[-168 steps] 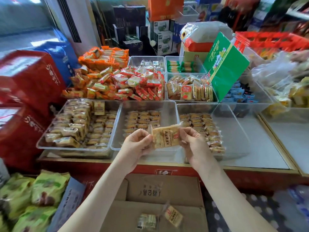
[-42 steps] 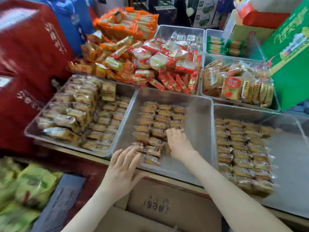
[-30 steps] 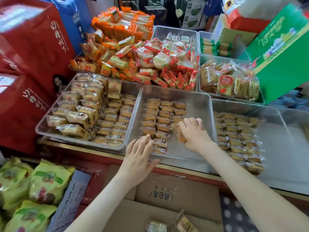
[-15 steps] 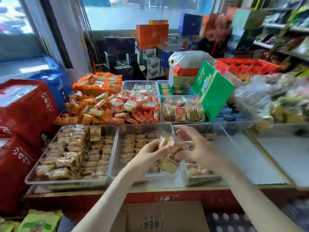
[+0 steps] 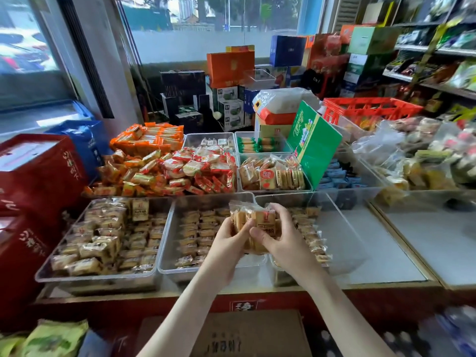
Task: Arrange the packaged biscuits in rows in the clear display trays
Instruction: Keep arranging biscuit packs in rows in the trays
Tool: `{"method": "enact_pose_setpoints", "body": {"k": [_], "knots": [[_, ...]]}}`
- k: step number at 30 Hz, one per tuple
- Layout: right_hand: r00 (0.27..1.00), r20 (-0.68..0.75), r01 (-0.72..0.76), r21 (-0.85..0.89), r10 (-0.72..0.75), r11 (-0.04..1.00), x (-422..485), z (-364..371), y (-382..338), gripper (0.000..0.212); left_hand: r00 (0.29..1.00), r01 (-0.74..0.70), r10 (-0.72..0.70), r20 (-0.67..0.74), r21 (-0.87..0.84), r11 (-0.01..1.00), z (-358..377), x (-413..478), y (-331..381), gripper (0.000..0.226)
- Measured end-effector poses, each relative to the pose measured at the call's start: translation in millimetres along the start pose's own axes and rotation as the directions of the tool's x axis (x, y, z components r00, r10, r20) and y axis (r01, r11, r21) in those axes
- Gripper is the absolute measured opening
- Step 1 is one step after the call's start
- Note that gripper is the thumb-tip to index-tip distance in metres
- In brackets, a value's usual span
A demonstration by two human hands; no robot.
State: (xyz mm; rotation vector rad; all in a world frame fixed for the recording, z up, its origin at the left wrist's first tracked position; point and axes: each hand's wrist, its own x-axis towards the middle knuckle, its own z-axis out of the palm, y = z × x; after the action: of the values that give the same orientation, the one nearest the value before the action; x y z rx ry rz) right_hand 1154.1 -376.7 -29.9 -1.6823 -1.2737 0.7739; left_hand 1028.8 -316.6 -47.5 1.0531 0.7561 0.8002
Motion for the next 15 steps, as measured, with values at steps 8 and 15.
{"method": "enact_pose_setpoints", "body": {"k": [8, 15], "knots": [[0.997, 0.061, -0.054, 0.0, 0.054, 0.999, -6.9, -14.5, 4.5, 0.068, 0.995, -0.003, -0.028, 0.094, 0.312, 0.95, -6.7, -12.9, -5.3, 0.067], [0.995, 0.072, 0.079, -0.076, -0.073, 0.994, -11.9, -31.4, 16.7, 0.023, 0.987, -0.024, -0.039, 0.154, 0.389, 0.921, -21.9, -22.1, -20.6, 0.044]]}}
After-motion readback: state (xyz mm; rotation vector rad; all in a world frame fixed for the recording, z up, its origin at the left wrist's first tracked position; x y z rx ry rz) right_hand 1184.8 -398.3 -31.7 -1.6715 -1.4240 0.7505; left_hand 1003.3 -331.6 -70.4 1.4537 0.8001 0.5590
